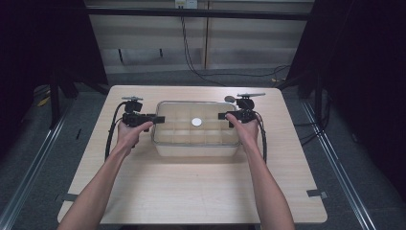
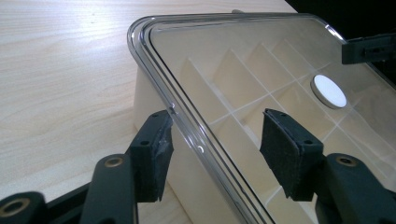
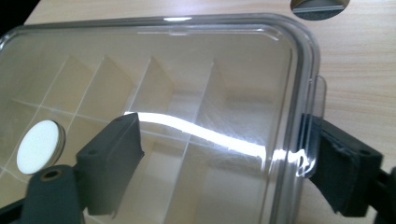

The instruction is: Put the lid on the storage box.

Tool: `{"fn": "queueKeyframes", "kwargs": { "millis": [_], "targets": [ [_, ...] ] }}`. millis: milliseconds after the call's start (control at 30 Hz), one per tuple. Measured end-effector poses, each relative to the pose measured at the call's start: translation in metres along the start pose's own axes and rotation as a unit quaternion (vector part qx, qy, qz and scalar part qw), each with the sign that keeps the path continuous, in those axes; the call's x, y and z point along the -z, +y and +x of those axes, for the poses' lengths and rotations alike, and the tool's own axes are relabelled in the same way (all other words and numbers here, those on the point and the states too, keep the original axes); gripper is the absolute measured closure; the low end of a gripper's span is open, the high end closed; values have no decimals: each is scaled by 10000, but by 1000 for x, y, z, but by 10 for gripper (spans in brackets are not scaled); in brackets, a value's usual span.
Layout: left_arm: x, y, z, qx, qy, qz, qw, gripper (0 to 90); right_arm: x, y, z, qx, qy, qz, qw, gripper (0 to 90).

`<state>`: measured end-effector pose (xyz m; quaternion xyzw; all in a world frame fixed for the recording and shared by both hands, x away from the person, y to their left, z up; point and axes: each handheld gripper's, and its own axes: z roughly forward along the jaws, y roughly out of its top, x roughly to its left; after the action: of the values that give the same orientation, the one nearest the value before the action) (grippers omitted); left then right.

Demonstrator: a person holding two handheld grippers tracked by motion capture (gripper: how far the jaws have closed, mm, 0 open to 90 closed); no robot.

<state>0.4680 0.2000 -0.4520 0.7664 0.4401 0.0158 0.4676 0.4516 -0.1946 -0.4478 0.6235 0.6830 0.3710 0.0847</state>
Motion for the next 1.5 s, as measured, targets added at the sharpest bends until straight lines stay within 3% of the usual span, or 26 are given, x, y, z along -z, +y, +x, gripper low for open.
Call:
{"fn": "queueKeyframes", "kwargs": {
  "millis": [167, 333, 400, 600, 767, 867, 900, 1033, 1267, 1500],
  "targets": [
    [3, -1, -1, -31, -32, 95, 9999, 450, 0, 1, -1, 17, 27, 69, 10000, 165],
    [10, -7, 0, 25, -213, 114, 9997, 473, 7, -5, -9, -24, 67, -65, 10000, 187],
    [15, -9, -2, -62, -133, 98, 9998, 473, 13, -7, -14, -41, 86, -245, 9997, 189],
    [24, -10, -7, -156, -85, 46, 9998, 393, 26, -9, -18, -28, 98, -459, 9989, 188],
    [36, -10, -14, -300, -32, -4, 9995, 335, 41, -14, -15, 121, 233, -659, 9975, 188],
    [43, -14, -17, -291, -190, -70, 9994, 406, 51, -19, -11, 224, 272, -661, 9972, 189],
    [47, -20, -20, -409, -65, -37, 9991, 418, 56, -24, -9, 315, 338, -691, 9965, 191],
    [55, -25, -21, -333, -103, -117, 9993, 408, 69, -33, -8, 473, 493, -795, 9945, 231],
    [78, -27, -36, -680, -5, -210, 9975, 383, 89, -43, -6, 658, 603, -899, 9919, 285],
    [88, -37, -43, -710, 58, -216, 9972, 370, 109, -57, -5, 804, 717, -970, 9894, 322]
  ]
}}
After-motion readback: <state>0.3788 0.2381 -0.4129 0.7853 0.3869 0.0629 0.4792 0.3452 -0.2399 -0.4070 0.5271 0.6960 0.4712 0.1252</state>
